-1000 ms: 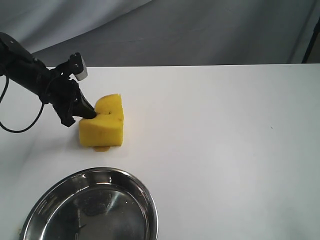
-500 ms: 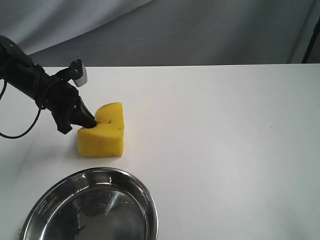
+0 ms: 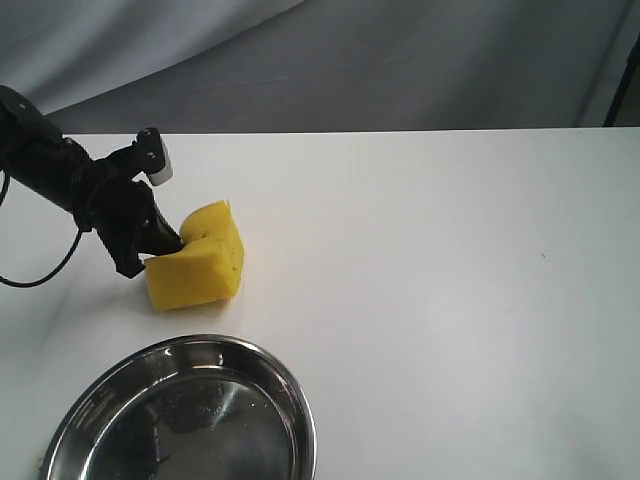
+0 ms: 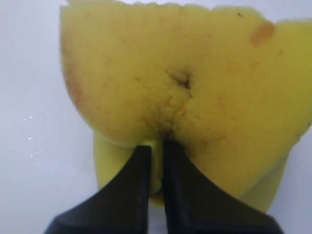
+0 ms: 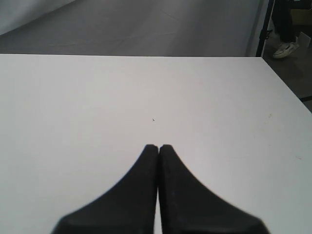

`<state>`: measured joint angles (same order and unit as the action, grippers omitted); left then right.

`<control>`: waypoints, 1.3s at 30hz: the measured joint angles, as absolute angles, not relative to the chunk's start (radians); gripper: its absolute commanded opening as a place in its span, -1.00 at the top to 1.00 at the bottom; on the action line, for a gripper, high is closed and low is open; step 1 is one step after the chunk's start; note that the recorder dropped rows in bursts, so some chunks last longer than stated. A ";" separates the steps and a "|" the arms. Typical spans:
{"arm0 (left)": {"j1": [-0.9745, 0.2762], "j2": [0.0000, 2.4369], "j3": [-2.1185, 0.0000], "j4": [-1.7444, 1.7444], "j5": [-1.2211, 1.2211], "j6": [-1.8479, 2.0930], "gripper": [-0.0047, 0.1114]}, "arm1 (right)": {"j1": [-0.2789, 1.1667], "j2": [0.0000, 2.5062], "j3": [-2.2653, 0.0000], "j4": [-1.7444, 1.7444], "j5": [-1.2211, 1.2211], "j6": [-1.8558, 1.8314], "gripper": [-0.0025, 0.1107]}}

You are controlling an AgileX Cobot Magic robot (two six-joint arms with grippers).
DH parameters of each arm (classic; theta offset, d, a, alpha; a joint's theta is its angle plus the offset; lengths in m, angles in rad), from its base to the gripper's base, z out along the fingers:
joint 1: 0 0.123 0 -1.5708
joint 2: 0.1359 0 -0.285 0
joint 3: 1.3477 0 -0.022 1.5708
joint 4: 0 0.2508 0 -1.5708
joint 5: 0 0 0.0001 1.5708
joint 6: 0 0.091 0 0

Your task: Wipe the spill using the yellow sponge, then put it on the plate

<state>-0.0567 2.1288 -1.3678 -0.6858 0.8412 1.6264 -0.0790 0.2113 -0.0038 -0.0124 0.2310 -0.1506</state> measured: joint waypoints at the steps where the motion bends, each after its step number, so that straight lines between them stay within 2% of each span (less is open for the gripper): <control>1: -0.057 2.129 -1.365 -0.686 0.827 1.626 0.92 | -0.079 0.211 -0.004 -0.012 0.231 -0.151 0.96; 22: -0.060 2.132 -1.362 -0.688 0.543 1.626 0.92 | -0.079 0.211 -0.004 -0.012 0.231 -0.151 0.96; 39: -0.060 2.028 -1.354 -0.687 0.528 1.628 0.92 | -0.079 0.211 -0.004 -0.012 0.231 -0.151 0.96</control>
